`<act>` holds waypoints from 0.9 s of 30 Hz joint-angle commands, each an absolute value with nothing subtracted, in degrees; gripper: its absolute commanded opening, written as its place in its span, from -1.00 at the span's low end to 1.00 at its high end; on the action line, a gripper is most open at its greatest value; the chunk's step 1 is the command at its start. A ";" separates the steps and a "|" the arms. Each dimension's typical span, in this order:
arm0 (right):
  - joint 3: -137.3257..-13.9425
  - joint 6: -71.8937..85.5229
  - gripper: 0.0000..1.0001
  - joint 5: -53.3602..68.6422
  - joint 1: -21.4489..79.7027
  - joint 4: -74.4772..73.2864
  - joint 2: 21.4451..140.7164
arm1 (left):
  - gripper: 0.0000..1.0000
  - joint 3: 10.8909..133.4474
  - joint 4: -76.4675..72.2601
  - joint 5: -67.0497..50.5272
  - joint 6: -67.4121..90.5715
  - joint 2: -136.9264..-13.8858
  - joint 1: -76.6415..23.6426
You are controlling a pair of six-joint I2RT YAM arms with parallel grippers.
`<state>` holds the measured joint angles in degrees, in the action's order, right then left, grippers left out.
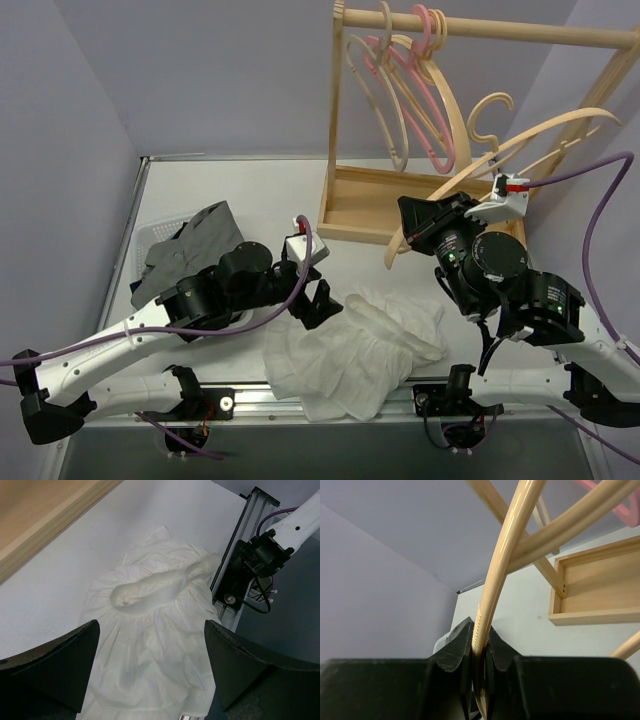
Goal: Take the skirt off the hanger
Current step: Place the hanger at the clothesline.
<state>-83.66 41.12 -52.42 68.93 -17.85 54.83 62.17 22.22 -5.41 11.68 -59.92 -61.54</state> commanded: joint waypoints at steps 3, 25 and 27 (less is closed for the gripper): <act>-81.83 45.43 -1.00 -44.23 68.55 -19.94 55.72 | 0.88 66.60 21.35 -7.64 6.95 -56.78 -61.87; -57.93 45.70 -1.00 -7.57 68.64 -29.53 35.16 | 0.94 106.35 39.38 -3.69 26.96 -75.85 -61.08; -56.43 46.05 -1.00 -7.03 68.55 -30.06 34.63 | 0.96 105.74 38.33 -4.74 29.52 -76.64 -61.00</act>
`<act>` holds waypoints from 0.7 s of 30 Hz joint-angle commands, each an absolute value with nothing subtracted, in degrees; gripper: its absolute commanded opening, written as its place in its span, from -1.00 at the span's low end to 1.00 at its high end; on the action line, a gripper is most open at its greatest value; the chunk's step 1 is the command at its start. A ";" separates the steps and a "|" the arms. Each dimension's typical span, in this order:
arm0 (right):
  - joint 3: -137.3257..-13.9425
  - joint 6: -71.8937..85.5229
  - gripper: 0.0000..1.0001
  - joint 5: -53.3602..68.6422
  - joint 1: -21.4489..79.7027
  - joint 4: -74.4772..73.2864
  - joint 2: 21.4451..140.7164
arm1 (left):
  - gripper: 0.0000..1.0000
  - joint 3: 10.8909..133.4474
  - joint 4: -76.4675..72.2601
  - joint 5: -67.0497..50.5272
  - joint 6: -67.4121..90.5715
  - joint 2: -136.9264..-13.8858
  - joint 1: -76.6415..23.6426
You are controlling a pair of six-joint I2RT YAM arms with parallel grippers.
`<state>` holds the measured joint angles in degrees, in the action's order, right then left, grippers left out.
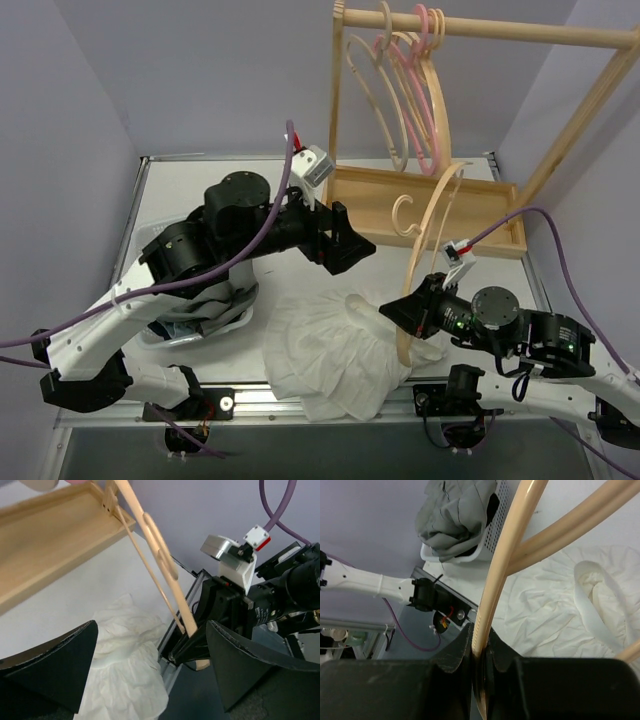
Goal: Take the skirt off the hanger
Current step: Place the hanger at the clothesline.
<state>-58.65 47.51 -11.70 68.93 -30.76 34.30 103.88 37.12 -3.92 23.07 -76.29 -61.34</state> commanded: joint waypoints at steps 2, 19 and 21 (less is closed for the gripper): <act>-55.38 46.14 -1.00 -6.07 68.55 -29.88 33.66 | 0.96 104.51 36.13 -5.19 33.47 -76.38 -61.00; -51.50 45.79 -1.00 -2.81 68.55 -28.65 34.71 | 0.75 94.22 25.06 -8.70 47.54 -77.96 -57.83; -51.59 45.44 -1.00 -2.64 68.64 -28.48 35.59 | 0.64 94.04 24.09 -9.67 48.25 -79.01 -57.83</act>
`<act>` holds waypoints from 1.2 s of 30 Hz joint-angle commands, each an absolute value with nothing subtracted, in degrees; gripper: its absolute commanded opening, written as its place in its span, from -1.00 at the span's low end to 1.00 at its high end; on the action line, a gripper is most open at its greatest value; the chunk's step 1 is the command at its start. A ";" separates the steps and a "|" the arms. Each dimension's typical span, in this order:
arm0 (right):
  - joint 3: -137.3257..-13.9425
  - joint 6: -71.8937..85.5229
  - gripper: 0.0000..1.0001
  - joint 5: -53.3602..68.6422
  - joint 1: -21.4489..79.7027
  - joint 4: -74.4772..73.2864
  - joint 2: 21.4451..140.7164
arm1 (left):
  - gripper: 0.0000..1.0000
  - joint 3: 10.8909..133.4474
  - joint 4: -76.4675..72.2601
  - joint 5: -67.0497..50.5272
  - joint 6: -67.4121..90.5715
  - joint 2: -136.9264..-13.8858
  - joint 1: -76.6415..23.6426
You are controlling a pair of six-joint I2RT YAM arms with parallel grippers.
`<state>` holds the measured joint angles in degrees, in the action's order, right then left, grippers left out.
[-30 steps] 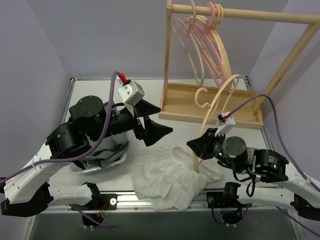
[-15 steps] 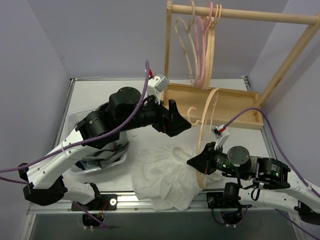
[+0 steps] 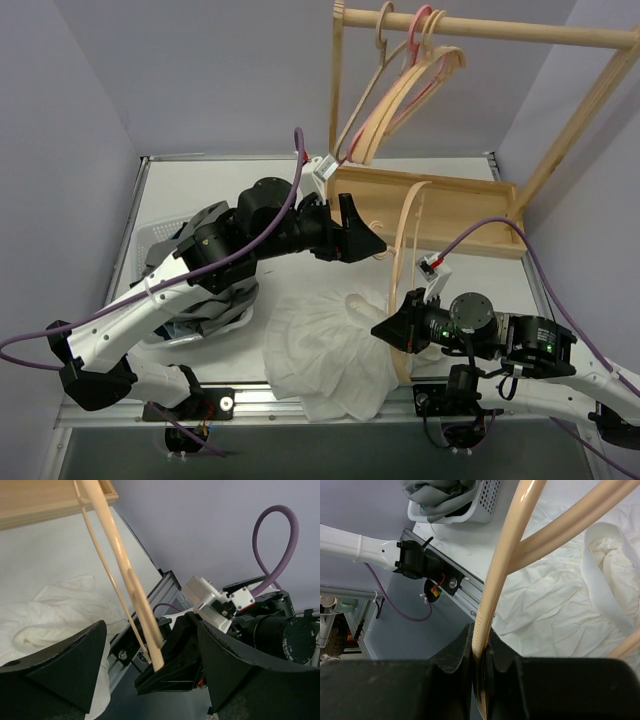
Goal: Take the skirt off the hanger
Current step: Place the hanger at the clothesline.
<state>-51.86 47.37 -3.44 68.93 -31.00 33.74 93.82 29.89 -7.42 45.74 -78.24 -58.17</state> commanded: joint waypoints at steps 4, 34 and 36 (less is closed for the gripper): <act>-51.77 45.00 -1.00 -2.37 68.64 -28.39 37.18 | 0.45 93.87 21.89 -9.58 48.95 -80.07 -57.83; -64.95 51.58 0.35 -33.04 68.64 -46.76 50.07 | -0.95 93.77 30.76 9.92 46.32 -82.88 -55.63; -64.43 52.29 0.35 -36.36 70.04 -44.84 52.72 | -0.96 94.31 30.50 10.37 46.32 -83.67 -55.63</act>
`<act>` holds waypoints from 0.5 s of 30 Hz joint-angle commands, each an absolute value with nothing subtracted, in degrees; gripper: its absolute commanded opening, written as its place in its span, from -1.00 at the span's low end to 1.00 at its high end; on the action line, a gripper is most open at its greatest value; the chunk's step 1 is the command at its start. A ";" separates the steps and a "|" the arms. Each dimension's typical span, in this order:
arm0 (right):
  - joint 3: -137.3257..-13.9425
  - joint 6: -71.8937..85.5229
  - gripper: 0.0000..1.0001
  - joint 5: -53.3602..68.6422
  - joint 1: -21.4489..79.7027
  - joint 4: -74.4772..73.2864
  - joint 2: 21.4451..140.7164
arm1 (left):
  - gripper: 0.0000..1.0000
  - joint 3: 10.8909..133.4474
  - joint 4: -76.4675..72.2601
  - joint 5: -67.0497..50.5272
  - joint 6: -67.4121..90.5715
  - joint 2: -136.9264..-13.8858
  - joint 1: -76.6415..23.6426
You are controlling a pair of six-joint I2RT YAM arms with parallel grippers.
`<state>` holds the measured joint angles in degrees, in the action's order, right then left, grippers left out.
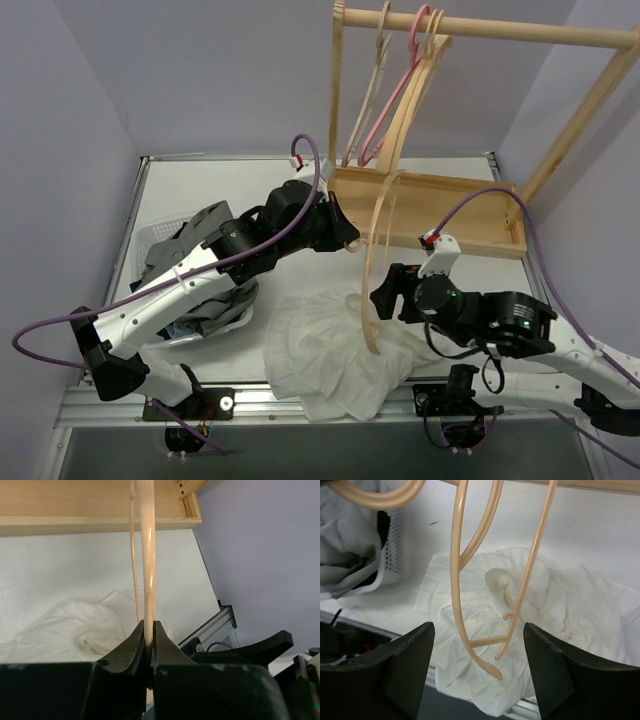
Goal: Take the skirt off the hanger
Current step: Place the hanger at the clothesline.
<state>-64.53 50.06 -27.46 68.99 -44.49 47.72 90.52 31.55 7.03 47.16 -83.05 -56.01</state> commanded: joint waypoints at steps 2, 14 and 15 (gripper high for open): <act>-64.25 55.01 0.35 -39.71 72.50 -43.95 55.98 | -0.95 94.74 30.59 10.63 46.32 -84.28 -55.55; -72.42 85.85 0.29 -61.08 92.63 -67.21 76.98 | -0.95 93.25 29.27 9.58 47.11 -83.58 -54.32; -73.12 86.48 0.29 -61.43 92.72 -67.50 79.17 | -0.95 92.73 29.09 8.97 47.28 -83.32 -54.32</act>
